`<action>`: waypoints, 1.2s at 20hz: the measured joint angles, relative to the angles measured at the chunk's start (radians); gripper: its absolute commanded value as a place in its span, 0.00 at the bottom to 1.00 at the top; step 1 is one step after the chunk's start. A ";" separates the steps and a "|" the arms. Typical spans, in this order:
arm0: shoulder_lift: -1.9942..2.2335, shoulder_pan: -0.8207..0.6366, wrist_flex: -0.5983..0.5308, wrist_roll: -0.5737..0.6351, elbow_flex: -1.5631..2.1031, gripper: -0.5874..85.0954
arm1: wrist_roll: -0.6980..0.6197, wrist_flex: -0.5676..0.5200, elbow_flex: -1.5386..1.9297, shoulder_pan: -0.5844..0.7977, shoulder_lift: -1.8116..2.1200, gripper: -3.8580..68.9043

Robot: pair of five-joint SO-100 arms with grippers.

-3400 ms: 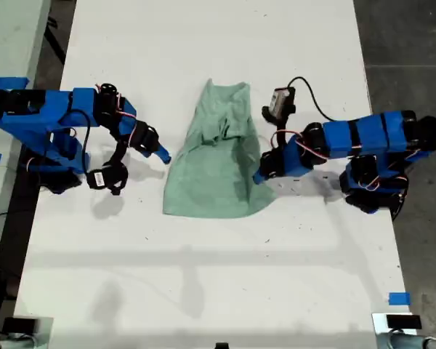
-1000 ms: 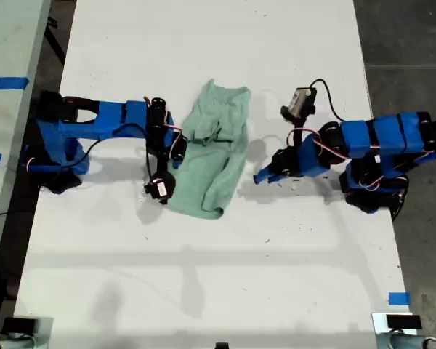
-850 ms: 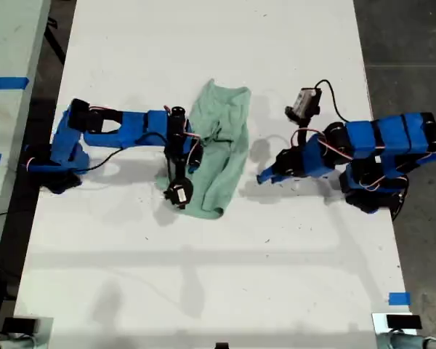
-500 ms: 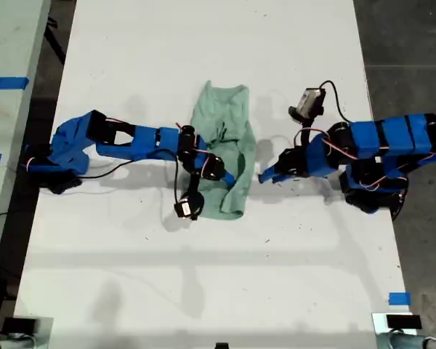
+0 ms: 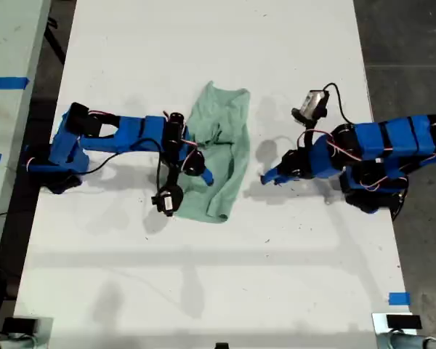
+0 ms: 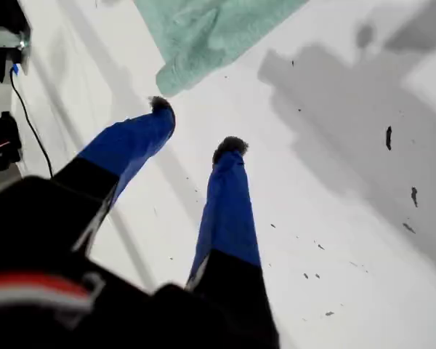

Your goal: Fold tshirt

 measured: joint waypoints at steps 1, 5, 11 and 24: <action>0.051 0.000 0.041 -0.003 0.020 0.34 | 0.006 0.011 0.014 -0.002 0.037 0.23; 0.229 0.000 0.129 -0.009 0.140 0.34 | 0.035 0.087 0.091 -0.011 0.225 0.23; 0.506 0.057 0.037 -0.109 0.495 0.32 | 0.044 0.189 0.115 -0.011 0.367 0.24; 0.792 0.097 -0.224 -0.064 0.897 0.31 | 0.044 0.187 0.124 -0.026 0.364 0.24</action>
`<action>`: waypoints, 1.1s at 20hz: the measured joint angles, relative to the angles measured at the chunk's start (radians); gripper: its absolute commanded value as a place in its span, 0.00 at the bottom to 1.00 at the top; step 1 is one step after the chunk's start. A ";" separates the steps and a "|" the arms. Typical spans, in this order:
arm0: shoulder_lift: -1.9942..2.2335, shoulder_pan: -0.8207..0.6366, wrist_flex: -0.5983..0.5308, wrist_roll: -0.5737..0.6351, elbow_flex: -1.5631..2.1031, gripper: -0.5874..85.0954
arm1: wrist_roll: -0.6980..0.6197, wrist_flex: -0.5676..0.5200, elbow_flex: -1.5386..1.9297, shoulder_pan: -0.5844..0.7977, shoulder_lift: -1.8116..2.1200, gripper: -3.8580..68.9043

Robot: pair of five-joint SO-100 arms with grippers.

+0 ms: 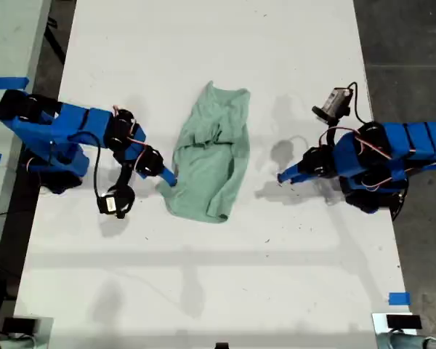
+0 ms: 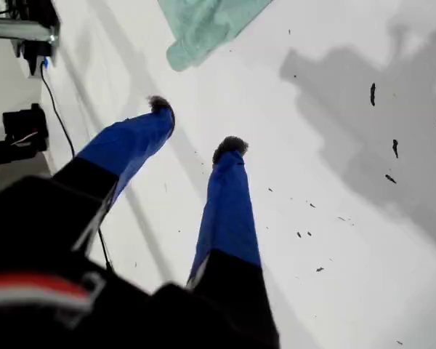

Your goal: Fold tshirt

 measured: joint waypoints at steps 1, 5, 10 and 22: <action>0.078 0.002 0.040 0.017 -0.021 0.31 | 0.000 0.000 0.000 0.000 0.000 0.24; 0.396 0.008 0.167 0.037 0.025 0.30 | 0.009 0.021 0.000 -0.003 0.054 0.24; 0.833 0.008 0.150 0.023 0.353 0.28 | 0.031 0.163 -0.002 -0.021 0.241 0.24; 0.721 0.009 -0.302 0.117 0.706 0.30 | 0.034 0.092 0.000 -0.025 0.169 0.24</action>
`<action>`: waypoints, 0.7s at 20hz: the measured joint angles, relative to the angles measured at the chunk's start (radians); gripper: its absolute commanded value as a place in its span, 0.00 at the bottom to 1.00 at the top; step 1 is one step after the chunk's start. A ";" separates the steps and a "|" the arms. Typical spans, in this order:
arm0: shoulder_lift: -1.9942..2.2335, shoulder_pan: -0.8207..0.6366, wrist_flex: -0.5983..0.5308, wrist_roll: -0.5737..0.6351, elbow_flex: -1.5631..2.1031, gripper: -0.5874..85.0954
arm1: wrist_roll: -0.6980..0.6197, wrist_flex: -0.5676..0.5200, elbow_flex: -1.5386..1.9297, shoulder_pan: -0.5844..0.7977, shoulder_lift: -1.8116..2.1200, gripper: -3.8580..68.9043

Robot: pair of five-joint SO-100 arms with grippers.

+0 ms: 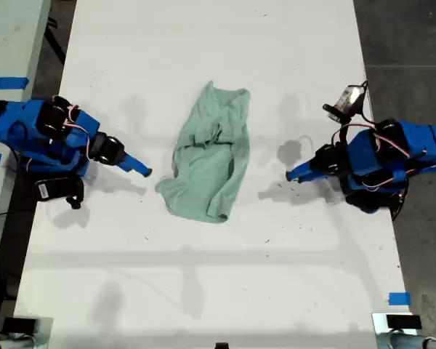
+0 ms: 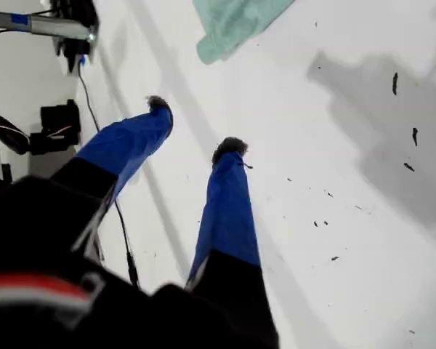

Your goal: Fold tshirt

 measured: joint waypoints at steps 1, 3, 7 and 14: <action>-0.080 -0.003 -0.101 0.032 0.021 0.30 | 0.000 -0.012 -0.002 0.000 -0.011 0.25; -0.222 0.002 -0.249 0.081 0.032 0.31 | 0.000 -0.034 0.000 -0.006 -0.040 0.25; -0.489 -0.040 -0.394 0.133 0.032 0.31 | 0.000 -0.061 0.000 -0.012 -0.057 0.25; -0.701 -0.071 -0.505 0.173 -0.048 0.11 | -0.003 -0.080 0.003 -0.018 -0.066 0.25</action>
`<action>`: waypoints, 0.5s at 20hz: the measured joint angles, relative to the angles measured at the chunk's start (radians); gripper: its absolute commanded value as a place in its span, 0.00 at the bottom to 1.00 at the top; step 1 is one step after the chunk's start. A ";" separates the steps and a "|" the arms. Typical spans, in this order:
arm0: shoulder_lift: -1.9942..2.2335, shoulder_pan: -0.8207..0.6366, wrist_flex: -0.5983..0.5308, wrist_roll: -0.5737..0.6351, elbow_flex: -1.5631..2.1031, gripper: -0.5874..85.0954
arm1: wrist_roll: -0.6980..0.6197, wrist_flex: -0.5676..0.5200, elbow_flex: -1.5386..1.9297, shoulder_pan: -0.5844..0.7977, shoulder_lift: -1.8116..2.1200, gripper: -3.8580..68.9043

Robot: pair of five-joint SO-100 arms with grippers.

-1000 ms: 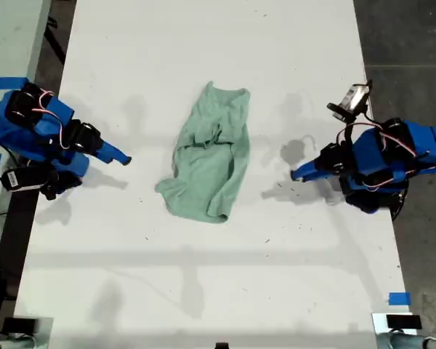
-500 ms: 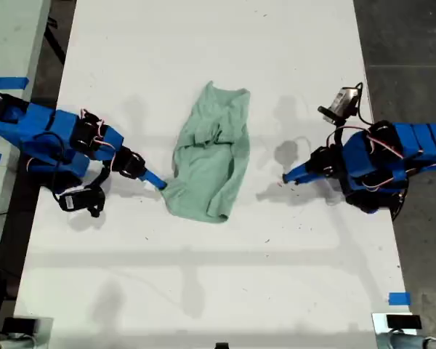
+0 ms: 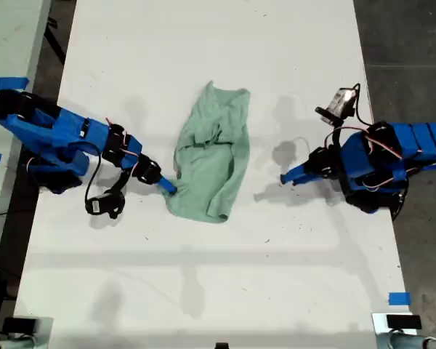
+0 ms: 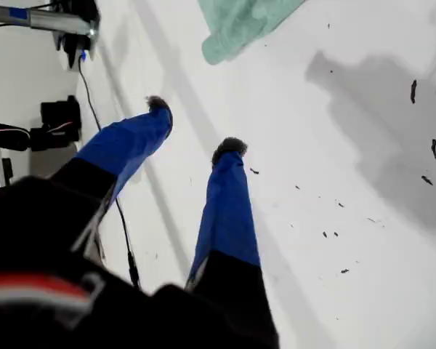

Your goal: Fold tshirt

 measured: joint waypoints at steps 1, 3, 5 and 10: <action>0.000 -0.002 0.002 0.003 -0.015 0.01 | -0.003 -0.002 0.006 0.000 0.000 0.25; 0.000 -0.002 0.040 0.003 -0.071 0.01 | -0.008 -0.006 0.009 0.000 0.000 0.25; -0.014 0.002 0.129 0.003 -0.170 0.01 | -0.008 -0.011 0.018 0.000 0.000 0.25; -0.057 0.009 0.457 -0.163 -0.477 0.01 | -0.008 -0.034 0.032 0.000 0.000 0.25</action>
